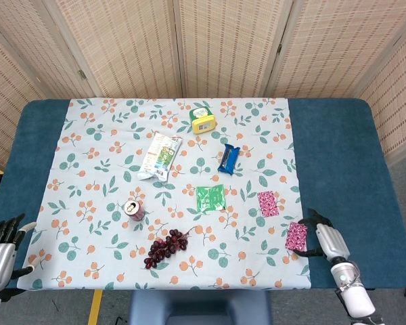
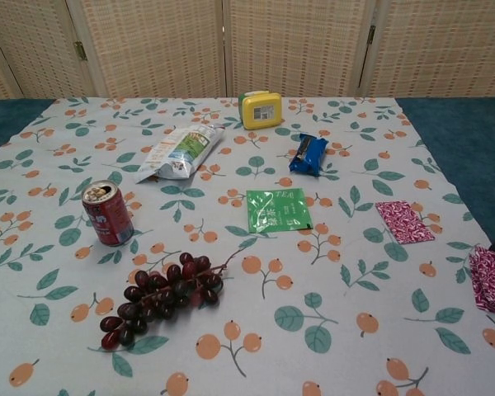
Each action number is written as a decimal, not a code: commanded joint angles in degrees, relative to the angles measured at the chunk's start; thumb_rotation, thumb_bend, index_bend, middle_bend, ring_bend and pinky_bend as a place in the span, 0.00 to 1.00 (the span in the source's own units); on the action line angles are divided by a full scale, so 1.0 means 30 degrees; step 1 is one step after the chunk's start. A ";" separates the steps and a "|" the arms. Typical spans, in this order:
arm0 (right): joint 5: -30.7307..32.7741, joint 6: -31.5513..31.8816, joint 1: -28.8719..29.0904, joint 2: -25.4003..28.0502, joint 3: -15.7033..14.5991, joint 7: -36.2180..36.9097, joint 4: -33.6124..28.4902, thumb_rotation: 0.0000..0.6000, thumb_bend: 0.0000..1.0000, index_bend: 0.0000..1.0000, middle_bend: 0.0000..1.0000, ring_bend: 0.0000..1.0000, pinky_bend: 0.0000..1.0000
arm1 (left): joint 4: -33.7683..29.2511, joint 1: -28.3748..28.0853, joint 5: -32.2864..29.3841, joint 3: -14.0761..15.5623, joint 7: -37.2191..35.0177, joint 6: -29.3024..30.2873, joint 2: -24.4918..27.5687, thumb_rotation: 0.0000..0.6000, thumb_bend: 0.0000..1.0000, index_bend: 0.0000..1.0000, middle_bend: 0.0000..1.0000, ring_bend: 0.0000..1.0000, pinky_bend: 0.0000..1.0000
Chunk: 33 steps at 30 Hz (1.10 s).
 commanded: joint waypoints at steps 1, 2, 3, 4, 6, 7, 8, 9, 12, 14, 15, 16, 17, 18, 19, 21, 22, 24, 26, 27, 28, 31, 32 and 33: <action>0.0046 -0.0039 0.0004 -0.0027 0.0004 -0.0079 -0.0006 0.88 0.15 0.25 0.05 0.00 0.00 | 0.0056 0.0012 -0.0022 -0.0006 -0.0023 0.0001 -0.0001 1.00 0.27 0.22 0.07 0.09 0.00; 0.0062 -0.0054 0.0005 -0.0035 0.0006 -0.0102 -0.0004 0.88 0.15 0.25 0.05 0.00 0.00 | 0.0071 0.0013 -0.0022 -0.0006 -0.0046 0.0003 -0.0004 1.00 0.27 0.22 0.07 0.09 0.00; 0.0078 -0.0061 0.0003 -0.0048 0.0008 -0.0127 0.0010 0.88 0.15 0.25 0.05 0.00 0.00 | 0.0088 0.0018 -0.0016 -0.0003 -0.0068 0.0012 -0.0009 1.00 0.27 0.22 0.07 0.09 0.00; 0.0093 -0.0074 0.0003 -0.0065 0.0002 -0.0173 0.0029 0.88 0.15 0.24 0.05 0.00 0.00 | 0.0115 0.0028 -0.0009 0.0003 -0.0104 0.0022 -0.0018 1.00 0.27 0.22 0.07 0.09 0.00; 0.0103 -0.0100 0.0004 -0.0073 -0.0007 -0.0222 0.0023 0.88 0.15 0.23 0.04 0.00 0.00 | 0.0159 0.0026 0.0000 0.0007 -0.0150 0.0016 -0.0039 1.00 0.27 0.22 0.07 0.09 0.00; 0.0084 -0.0107 0.0003 -0.0067 -0.0011 -0.0235 0.0005 0.88 0.15 0.23 0.04 0.00 0.00 | 0.0197 0.0028 -0.0015 0.0004 -0.0150 0.0009 -0.0059 1.00 0.28 0.22 0.07 0.09 0.00; 0.0036 -0.0099 0.0004 -0.0049 -0.0008 -0.0224 -0.0030 0.88 0.15 0.23 0.04 0.00 0.00 | 0.0211 0.0027 -0.0022 0.0000 -0.0163 0.0003 -0.0065 1.00 0.27 0.22 0.07 0.09 0.00; -0.0027 -0.0070 0.0006 0.0004 0.0021 -0.0182 -0.0096 0.88 0.15 0.22 0.04 0.00 0.00 | 0.0222 0.0025 -0.0020 -0.0006 -0.0187 0.0007 -0.0068 1.00 0.27 0.22 0.07 0.09 0.00; -0.0387 0.0491 0.0053 0.0295 0.0465 -0.0005 -0.0399 0.88 0.15 0.22 0.04 0.00 0.00 | 0.0259 0.0022 -0.0010 -0.0024 -0.0227 0.0036 -0.0054 1.00 0.27 0.22 0.07 0.09 0.00; -0.0648 0.0773 0.0312 0.0524 0.0820 -0.0367 -0.0610 0.88 0.15 0.22 0.04 0.00 0.00 | 0.0241 -0.0003 -0.0007 -0.0056 -0.0236 0.0040 -0.0022 1.00 0.27 0.22 0.07 0.09 0.00; -0.0727 0.0789 0.0500 0.0607 0.0961 -0.0661 -0.0686 0.88 0.15 0.22 0.04 0.00 0.00 | 0.0217 -0.0012 0.0001 -0.0068 -0.0227 0.0054 -0.0011 1.00 0.27 0.22 0.07 0.09 0.00; -0.0762 0.0700 0.0811 0.0694 0.1137 -0.1155 -0.0749 0.88 0.15 0.22 0.04 0.00 0.00 | 0.0189 -0.0019 0.0026 -0.0076 -0.0217 0.0081 -0.0014 1.00 0.27 0.22 0.07 0.09 0.00; -0.0743 0.0580 0.1084 0.0727 0.1275 -0.1586 -0.0765 0.88 0.15 0.22 0.04 0.00 0.00 | 0.0164 -0.0028 0.0054 -0.0073 -0.0203 0.0092 -0.0018 1.00 0.27 0.22 0.07 0.09 0.00; -0.0705 0.0415 0.1382 0.0734 0.1390 -0.2071 -0.0750 0.88 0.15 0.22 0.03 0.00 0.00 | 0.0135 -0.0037 0.0075 -0.0064 -0.0177 0.0087 -0.0018 1.00 0.27 0.22 0.07 0.09 0.00; -0.0609 0.0122 0.1807 0.0723 0.1515 -0.2760 -0.0698 0.88 0.15 0.22 0.03 0.00 0.00 | 0.0100 -0.0047 0.0082 -0.0051 -0.0122 0.0062 -0.0014 1.00 0.27 0.22 0.07 0.09 0.00; -0.0286 -0.0348 0.2450 0.0624 0.1712 -0.3803 -0.0561 0.88 0.15 0.22 0.03 0.00 0.00 | 0.0024 -0.0054 0.0079 -0.0039 -0.0052 0.0036 0.0009 1.00 0.27 0.22 0.07 0.09 0.00; -0.0064 -0.0594 0.2761 0.0537 0.1809 -0.4270 -0.0458 0.88 0.15 0.22 0.03 0.00 0.00 | -0.0020 -0.0047 0.0073 -0.0037 -0.0022 0.0041 0.0022 1.00 0.27 0.22 0.07 0.08 0.00; 0.0560 -0.1241 0.3476 0.0276 0.2031 -0.5156 -0.0097 0.89 0.15 0.22 0.03 0.00 0.00 | -0.0102 -0.0019 0.0036 -0.0049 0.0051 0.0078 0.0059 1.00 0.28 0.22 0.07 0.09 0.00; 0.1247 -0.1893 0.4135 -0.0080 0.2247 -0.5727 0.0436 0.88 0.15 0.22 0.03 0.00 0.00 | -0.0190 0.0019 -0.0017 -0.0052 0.0107 0.0097 0.0102 1.00 0.27 0.22 0.07 0.08 0.00; 0.1518 -0.2162 0.4391 -0.0253 0.2322 -0.5882 0.0690 0.88 0.15 0.22 0.03 0.00 0.00 | -0.0215 0.0037 -0.0037 -0.0044 0.0143 0.0098 0.0121 1.00 0.27 0.22 0.07 0.09 0.00; 0.1762 -0.2436 0.4639 -0.0429 0.2366 -0.6032 0.0963 0.88 0.15 0.22 0.03 0.00 0.00 | -0.0239 0.0052 -0.0057 -0.0033 0.0172 0.0087 0.0141 1.00 0.27 0.22 0.07 0.09 0.00; 0.2365 -0.3117 0.5347 -0.1026 0.2359 -0.6579 0.1903 0.88 0.15 0.22 0.03 0.00 0.00 | -0.0309 0.0114 -0.0172 -0.0024 0.0220 0.0061 0.0199 1.00 0.27 0.22 0.07 0.09 0.00; 0.2557 -0.3292 0.5569 -0.1270 0.2328 -0.6769 0.2278 0.88 0.15 0.22 0.03 0.00 0.00 | -0.0321 0.0135 -0.0222 -0.0026 0.0240 0.0047 0.0209 1.00 0.27 0.22 0.07 0.09 0.00; 0.2684 -0.3426 0.5722 -0.1441 0.2303 -0.6879 0.2548 0.88 0.15 0.22 0.03 0.00 0.00 | -0.0335 0.0145 -0.0248 -0.0025 0.0251 0.0031 0.0222 1.00 0.27 0.22 0.07 0.09 0.00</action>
